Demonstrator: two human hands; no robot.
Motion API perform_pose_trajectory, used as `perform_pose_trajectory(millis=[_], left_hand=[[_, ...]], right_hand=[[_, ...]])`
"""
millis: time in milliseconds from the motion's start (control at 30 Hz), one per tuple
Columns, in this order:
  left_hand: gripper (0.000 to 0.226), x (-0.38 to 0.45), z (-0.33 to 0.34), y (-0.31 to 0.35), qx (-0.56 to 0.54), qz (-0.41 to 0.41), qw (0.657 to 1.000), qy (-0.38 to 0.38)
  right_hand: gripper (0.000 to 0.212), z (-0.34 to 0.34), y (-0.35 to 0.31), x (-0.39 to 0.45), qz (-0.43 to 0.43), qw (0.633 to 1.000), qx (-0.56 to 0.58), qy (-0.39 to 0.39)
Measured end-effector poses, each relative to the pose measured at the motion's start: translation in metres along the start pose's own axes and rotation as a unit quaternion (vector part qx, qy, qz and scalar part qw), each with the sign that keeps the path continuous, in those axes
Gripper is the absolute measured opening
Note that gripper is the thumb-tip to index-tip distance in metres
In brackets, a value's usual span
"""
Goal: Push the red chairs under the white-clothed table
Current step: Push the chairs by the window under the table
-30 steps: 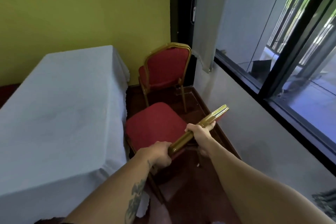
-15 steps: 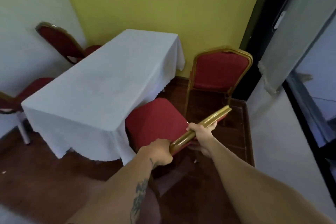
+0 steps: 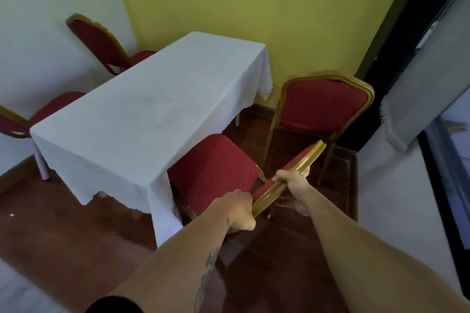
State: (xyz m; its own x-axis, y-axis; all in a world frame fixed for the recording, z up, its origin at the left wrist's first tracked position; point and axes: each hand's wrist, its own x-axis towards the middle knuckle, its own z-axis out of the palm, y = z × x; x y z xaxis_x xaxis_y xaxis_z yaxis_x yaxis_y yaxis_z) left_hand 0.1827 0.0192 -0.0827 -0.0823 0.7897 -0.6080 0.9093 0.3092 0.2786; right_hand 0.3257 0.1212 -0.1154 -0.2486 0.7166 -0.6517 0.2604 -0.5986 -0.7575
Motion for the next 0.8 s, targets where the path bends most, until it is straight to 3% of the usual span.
perform_pose_trajectory(millis=[267,500,800], left_hand=[[0.009,0.033,-0.026,0.003,-0.006,0.007,1.0,0.009],[0.025,0.069,-0.055,-0.003,-0.049,-0.058,0.996,0.035],[0.032,0.11,-0.081,0.006,-0.137,-0.159,0.975,0.071]], right_hand=[[0.114,-0.005,-0.034,0.046,-0.007,0.999,-0.006,-0.031],[0.11,0.009,-0.078,0.096,-0.005,0.996,-0.036,-0.083],[0.122,0.018,-0.127,0.15,-0.033,0.989,-0.058,-0.13]])
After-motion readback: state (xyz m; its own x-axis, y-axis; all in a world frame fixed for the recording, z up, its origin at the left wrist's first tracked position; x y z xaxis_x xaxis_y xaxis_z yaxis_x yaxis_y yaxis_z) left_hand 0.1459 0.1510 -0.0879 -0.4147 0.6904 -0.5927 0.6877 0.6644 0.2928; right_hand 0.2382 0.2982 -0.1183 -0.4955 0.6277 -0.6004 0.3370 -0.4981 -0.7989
